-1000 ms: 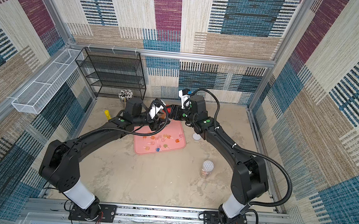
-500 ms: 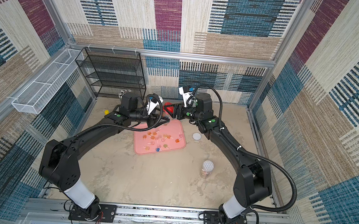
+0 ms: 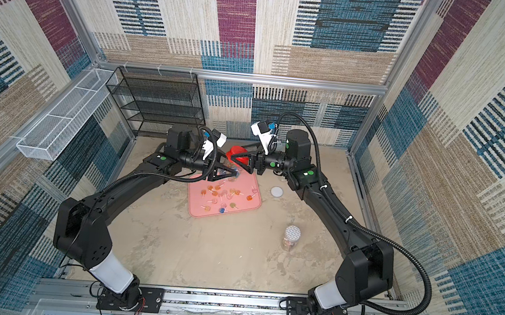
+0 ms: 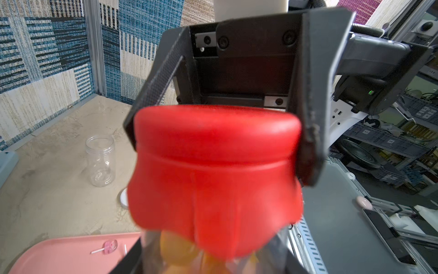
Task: Pour the candies out of the jar
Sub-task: Unscrew the lid from the jar.
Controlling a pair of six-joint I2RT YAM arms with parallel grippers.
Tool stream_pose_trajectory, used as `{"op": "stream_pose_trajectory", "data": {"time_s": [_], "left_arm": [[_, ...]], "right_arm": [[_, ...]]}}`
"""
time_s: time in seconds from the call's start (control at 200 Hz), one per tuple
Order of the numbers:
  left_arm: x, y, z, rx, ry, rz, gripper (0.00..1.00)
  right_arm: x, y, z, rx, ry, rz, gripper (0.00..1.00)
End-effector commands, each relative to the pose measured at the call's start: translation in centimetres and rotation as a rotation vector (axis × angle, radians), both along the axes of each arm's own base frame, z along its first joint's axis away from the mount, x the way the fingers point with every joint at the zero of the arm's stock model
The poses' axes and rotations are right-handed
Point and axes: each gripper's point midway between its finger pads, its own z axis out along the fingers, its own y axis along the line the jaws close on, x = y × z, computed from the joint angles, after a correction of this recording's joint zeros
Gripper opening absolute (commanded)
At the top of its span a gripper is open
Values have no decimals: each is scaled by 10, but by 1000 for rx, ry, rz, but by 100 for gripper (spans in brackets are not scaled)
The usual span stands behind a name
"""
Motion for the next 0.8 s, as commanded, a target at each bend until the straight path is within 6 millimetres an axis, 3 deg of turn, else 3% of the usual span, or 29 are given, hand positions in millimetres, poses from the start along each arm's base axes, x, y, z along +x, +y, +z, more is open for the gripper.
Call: {"op": "stream_pose_trajectory", "data": {"time_s": [0.0, 0.06, 0.155, 0.331, 0.576, 0.797], "left_arm": [[4, 1, 11, -7, -67, 30, 0], [11, 3, 6, 16, -74, 83, 0], [25, 7, 0, 47, -88, 176, 0], [47, 13, -10, 98, -97, 325, 0], [58, 9, -27, 206, -144, 431, 0], [60, 10, -34, 256, -195, 487, 0]], "right_arm": [[8, -5, 2, 6, 54, -47, 68], [21, -15, 7, 19, 77, -123, 84], [37, -32, 12, 34, 107, -248, 91], [51, -43, 11, 48, 143, -395, 90], [65, -23, -22, -29, 197, -518, 89], [71, -8, -32, 7, 236, -518, 83]]}}
